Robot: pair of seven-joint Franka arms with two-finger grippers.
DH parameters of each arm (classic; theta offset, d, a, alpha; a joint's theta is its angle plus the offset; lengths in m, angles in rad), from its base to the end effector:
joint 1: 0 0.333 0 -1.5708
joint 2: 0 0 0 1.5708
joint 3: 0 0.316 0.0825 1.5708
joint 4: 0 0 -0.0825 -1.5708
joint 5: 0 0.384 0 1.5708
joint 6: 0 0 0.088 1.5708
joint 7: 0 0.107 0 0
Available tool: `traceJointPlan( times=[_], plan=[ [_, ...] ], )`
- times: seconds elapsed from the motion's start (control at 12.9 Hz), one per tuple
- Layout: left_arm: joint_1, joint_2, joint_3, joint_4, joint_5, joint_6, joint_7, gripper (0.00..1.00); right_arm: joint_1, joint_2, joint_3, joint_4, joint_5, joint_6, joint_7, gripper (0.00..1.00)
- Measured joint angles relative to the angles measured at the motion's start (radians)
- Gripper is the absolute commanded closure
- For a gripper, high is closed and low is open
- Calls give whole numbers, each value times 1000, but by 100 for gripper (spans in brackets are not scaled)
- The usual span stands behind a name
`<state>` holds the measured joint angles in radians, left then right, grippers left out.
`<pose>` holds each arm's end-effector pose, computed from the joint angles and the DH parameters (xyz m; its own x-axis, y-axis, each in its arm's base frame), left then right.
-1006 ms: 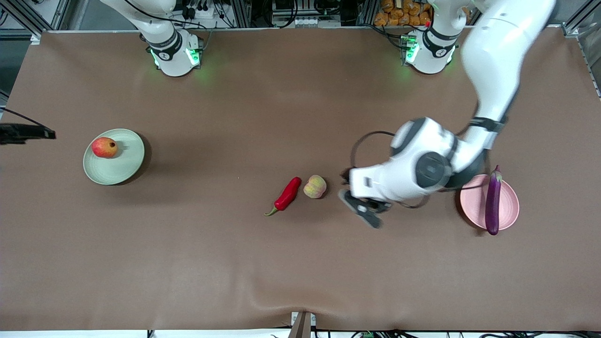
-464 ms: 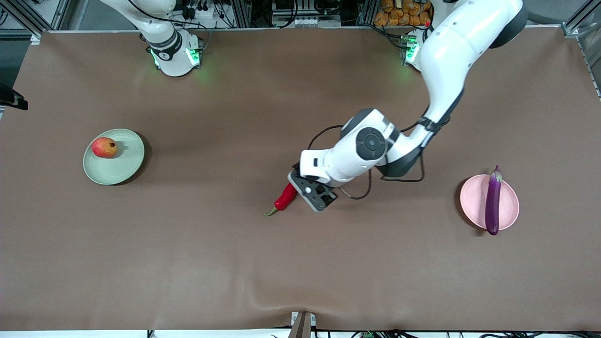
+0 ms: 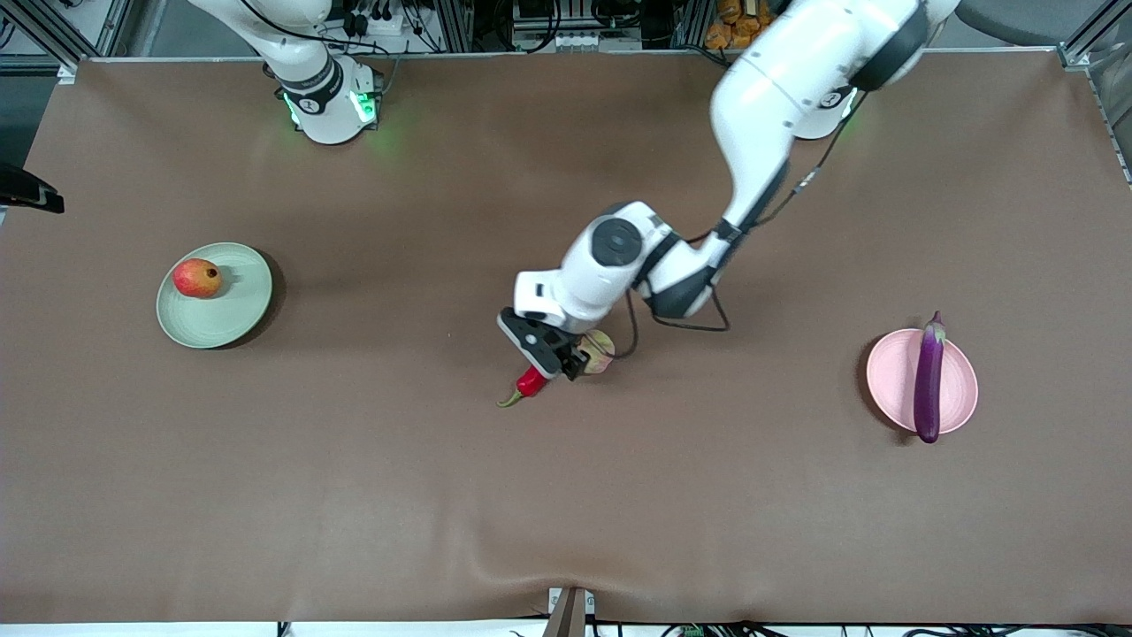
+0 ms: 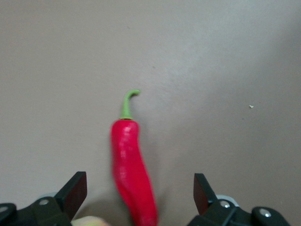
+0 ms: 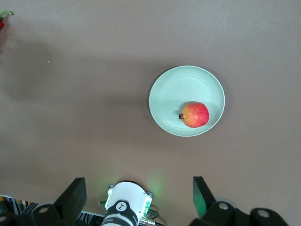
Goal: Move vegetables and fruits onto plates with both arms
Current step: 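Lower the left gripper and grasp the red chili pepper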
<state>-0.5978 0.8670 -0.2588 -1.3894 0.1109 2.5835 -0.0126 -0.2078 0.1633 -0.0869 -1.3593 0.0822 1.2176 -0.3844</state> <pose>0.5346 -0.5450 0.2372 0.6656 -0.6625 0.3435 -0.7296 -0.6744 0.1131 0.5441 -0.1492 0.6044 0.9598 0.1241 -0.2516 0.0810 -0.9812 -0.1751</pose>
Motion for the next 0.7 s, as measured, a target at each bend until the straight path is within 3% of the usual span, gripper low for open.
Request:
traceJointPlan(
  times=[0.15, 0.7],
  plan=[
    [-39, 24, 29, 0, 0, 36, -32, 0, 0, 0, 0, -1, 1, 0, 0, 0],
    [-20, 64, 39, 0, 0, 86, -25, 0, 0, 0, 0, -10, 3, 0, 0, 0]
  ],
)
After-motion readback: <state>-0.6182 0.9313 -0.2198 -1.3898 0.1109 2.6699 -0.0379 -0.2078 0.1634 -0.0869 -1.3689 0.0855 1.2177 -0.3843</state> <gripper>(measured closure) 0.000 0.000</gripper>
